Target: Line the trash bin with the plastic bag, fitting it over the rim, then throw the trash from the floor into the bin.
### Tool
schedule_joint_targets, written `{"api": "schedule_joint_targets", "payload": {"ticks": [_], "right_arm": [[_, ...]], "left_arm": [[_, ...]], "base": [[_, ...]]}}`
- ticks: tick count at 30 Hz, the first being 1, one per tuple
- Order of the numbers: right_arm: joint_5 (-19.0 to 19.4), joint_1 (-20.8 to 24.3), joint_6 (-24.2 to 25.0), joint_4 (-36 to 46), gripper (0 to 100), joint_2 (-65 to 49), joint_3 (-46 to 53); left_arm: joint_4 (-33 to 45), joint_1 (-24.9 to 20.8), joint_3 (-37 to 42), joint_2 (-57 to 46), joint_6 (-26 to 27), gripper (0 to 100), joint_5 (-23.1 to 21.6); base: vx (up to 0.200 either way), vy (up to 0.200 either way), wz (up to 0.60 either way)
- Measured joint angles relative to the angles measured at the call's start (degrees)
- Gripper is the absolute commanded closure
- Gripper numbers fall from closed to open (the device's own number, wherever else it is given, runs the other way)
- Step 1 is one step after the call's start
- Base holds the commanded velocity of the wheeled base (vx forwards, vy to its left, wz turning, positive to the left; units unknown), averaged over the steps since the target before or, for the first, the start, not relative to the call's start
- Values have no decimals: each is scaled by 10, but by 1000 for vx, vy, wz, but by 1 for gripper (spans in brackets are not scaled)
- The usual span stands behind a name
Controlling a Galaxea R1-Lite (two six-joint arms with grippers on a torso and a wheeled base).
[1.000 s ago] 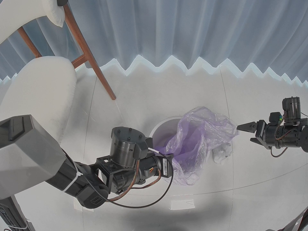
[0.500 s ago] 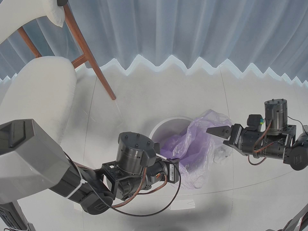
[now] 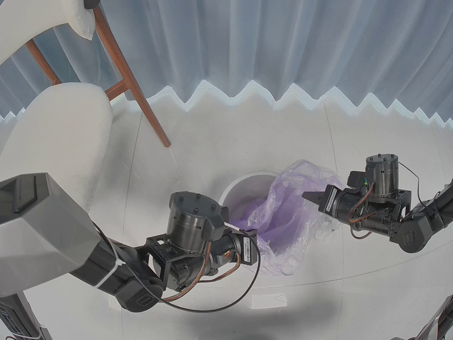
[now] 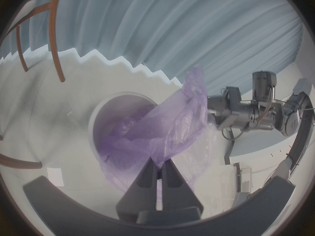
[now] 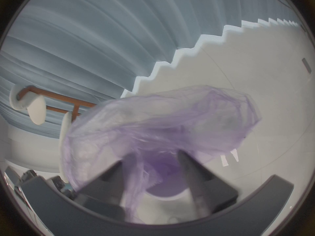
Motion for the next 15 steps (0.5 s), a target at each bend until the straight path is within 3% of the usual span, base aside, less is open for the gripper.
{"api": "schedule_joint_targets", "payload": {"ticks": [6, 15], "right_arm": [[-10, -3, -18, -4, 100, -2, 73], [-10, 10, -25, -47, 100, -7, 202]], "left_arm": [[10, 25, 6, -2, 8, 100, 9], [51, 69, 65, -17, 73, 100, 23]], "base": [[0, 0, 0], [0, 0, 0]]}}
